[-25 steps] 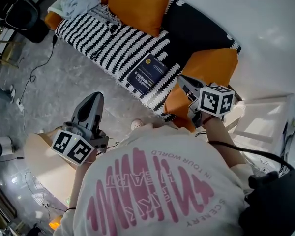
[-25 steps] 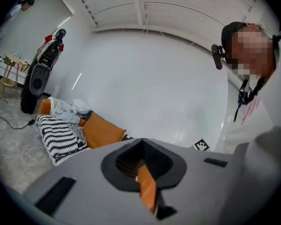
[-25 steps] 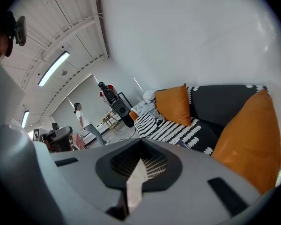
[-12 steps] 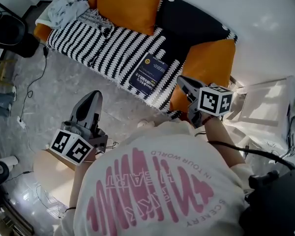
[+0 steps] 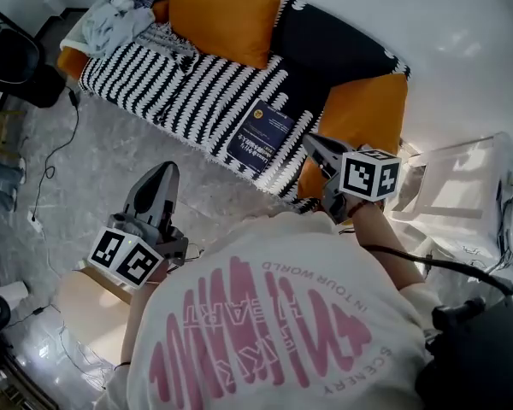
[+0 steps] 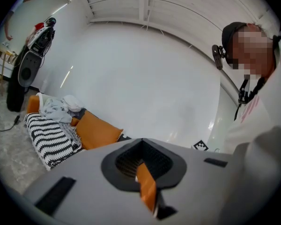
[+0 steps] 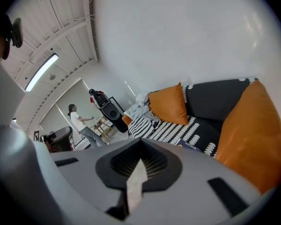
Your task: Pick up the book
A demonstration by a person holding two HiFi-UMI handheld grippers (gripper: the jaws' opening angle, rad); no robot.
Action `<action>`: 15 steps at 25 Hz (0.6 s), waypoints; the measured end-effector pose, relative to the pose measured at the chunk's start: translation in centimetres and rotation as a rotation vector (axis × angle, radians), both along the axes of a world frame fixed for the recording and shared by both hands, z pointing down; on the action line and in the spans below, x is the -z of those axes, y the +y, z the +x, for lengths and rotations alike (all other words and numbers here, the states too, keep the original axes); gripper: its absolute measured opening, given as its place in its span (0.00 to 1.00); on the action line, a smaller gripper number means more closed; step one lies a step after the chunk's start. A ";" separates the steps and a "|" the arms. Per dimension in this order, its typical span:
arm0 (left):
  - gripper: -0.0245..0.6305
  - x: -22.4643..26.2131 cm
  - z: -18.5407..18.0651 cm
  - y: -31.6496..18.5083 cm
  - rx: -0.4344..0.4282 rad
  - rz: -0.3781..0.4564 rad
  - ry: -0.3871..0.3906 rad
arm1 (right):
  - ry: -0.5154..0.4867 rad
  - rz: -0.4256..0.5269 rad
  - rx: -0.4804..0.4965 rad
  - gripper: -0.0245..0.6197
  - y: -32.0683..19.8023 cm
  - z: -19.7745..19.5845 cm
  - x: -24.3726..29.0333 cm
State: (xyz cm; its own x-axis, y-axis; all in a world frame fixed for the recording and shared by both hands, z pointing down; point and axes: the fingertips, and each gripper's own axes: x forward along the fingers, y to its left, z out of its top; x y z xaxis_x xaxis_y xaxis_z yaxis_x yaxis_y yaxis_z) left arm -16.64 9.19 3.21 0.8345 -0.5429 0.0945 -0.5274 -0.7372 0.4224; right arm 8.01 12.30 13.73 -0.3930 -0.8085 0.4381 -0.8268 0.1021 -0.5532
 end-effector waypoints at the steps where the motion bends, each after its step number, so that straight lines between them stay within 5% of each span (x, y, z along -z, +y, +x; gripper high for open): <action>1: 0.05 0.1 0.1 -0.2 -0.004 0.005 0.006 | 0.005 0.002 -0.005 0.05 0.0 0.1 0.2; 15: 0.05 -0.3 1.4 -0.7 -0.062 -0.007 0.029 | 0.024 -0.037 -0.072 0.05 1.9 1.6 -0.7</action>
